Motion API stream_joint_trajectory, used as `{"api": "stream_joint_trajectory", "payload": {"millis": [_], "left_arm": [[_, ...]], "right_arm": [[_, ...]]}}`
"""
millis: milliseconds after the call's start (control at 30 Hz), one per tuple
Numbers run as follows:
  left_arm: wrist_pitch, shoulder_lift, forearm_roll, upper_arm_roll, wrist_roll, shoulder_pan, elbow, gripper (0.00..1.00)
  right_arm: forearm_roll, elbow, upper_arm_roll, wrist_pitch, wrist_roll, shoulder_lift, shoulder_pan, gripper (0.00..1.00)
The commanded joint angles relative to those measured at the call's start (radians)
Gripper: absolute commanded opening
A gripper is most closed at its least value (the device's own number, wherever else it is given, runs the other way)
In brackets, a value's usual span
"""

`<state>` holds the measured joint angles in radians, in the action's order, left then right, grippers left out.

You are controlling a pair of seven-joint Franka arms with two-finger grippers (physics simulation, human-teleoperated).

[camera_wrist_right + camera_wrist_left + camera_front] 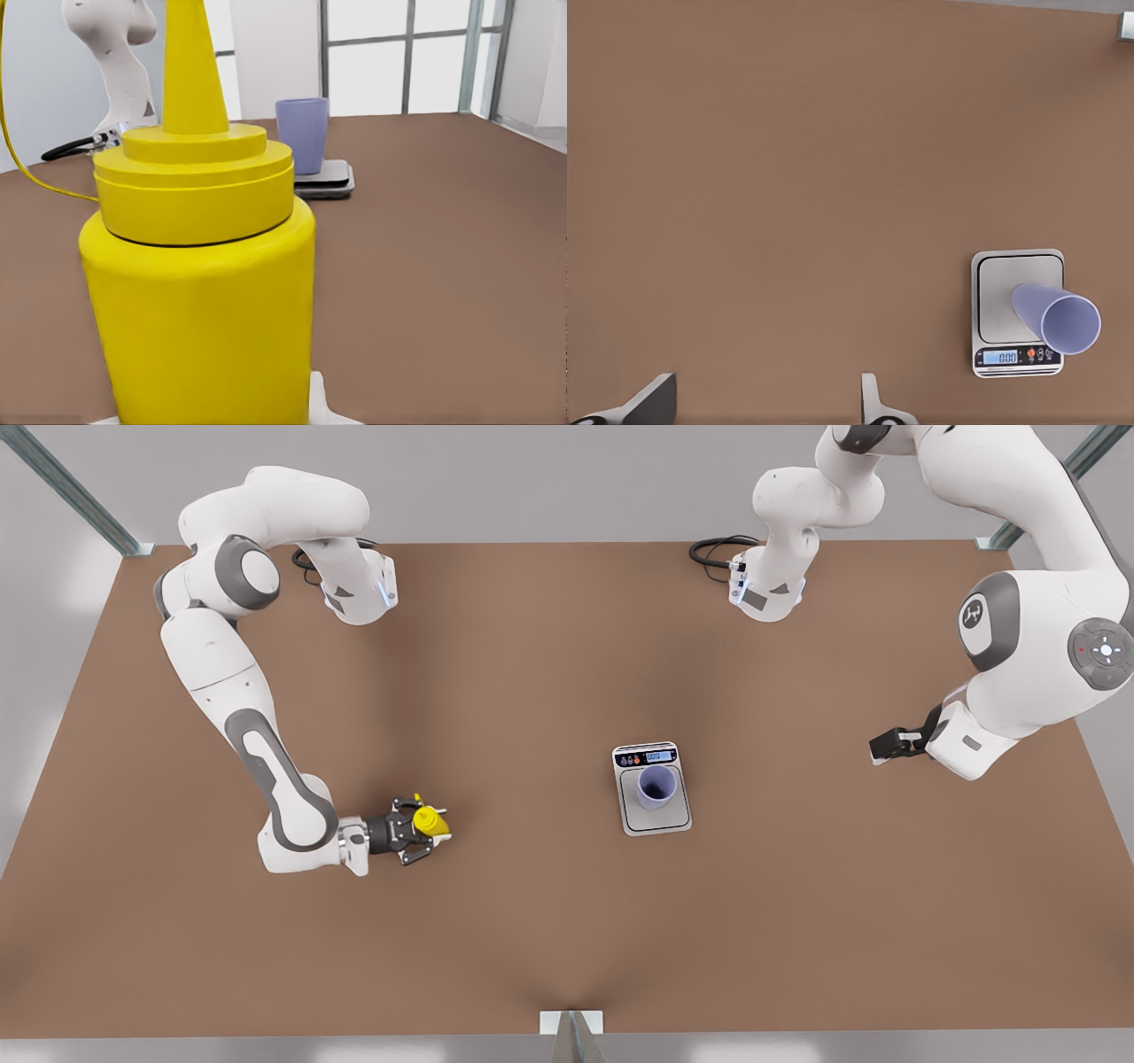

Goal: Move cup to the weight, pick up sauce bottle, pour sauce

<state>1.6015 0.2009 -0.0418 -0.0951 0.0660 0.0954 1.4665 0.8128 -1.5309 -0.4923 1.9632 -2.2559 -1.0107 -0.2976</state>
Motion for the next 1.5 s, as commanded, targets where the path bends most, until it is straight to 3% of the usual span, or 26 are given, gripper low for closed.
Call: {"api": "stream_joint_trajectory", "payload": {"millis": [0,267,433,667,733,1167,1433,1467], "left_arm": [[0.000,0.000,0.000,0.000,0.000,0.001,0.000,1.00],[-0.002,0.002,0.000,0.002,0.002,0.001,-0.014,1.00],[-0.002,0.002,0.000,0.002,0.002,0.001,-0.014,1.00],[-0.002,0.002,0.000,0.002,0.002,0.001,-0.014,1.00],[-0.002,0.002,0.000,0.002,0.003,0.001,-0.015,1.00],[-0.011,0.008,0.000,0.003,0.009,0.001,-0.041,1.00],[-0.014,-0.005,0.003,0.000,0.012,0.004,-0.069,1.00],[-0.014,-0.001,0.016,-0.002,0.014,0.003,-0.068,1.00]], "right_arm": [[0.000,0.000,0.000,0.000,-0.001,0.000,0.000,0.56],[0.005,0.005,-0.002,-0.014,-0.022,0.003,0.000,0.56],[0.006,0.005,-0.002,-0.014,-0.021,0.003,0.000,0.79],[0.005,0.006,-0.002,-0.017,-0.017,0.003,0.000,0.79],[0.005,0.008,-0.002,-0.017,-0.008,0.004,-0.002,1.00],[-0.007,0.005,0.009,-0.055,-0.007,0.011,-0.032,1.00],[-0.133,-0.002,0.069,-0.171,0.009,0.035,-0.094,1.00],[-0.196,0.015,0.129,-0.217,0.131,0.084,-0.084,1.00]]}}
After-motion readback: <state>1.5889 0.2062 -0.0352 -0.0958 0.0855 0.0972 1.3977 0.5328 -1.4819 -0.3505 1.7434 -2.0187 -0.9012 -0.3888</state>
